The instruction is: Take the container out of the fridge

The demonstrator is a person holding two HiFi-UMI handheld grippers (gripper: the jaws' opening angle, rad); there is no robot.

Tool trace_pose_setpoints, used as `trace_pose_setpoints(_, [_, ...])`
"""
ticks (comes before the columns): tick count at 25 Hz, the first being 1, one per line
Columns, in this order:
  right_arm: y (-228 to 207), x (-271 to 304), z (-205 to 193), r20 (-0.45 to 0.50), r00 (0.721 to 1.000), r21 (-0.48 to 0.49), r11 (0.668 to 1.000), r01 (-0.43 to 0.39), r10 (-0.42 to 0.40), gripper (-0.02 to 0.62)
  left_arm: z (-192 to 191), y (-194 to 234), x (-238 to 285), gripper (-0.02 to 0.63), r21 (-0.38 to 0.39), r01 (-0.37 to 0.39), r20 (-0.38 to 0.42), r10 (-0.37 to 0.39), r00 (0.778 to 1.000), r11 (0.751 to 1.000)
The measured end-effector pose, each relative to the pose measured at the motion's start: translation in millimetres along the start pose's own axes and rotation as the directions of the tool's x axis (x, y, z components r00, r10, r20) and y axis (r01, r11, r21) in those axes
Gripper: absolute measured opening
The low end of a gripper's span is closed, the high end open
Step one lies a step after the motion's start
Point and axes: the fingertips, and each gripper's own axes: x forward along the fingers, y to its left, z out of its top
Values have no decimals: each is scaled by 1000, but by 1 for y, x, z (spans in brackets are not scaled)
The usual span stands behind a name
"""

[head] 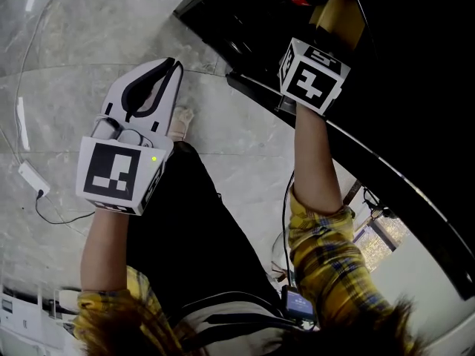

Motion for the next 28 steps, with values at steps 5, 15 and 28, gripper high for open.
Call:
trace_pose_setpoints(5, [8,-21,-4,-10,1000,53,999,10,-9,48,11,0,-18,34,27,-2,15,2,1000,1000])
trace_pose_setpoints(15, [33,-76,-18,-43,999,148,989,16,-10,48,19,-8,-68,34,57,26,2,-26,1000,998])
trace_pose_setpoints(28, [54,-166,-19,-33,999,210,978,-18,26,48,31,-11,-132,34,59,-20,-4,21,1000,998])
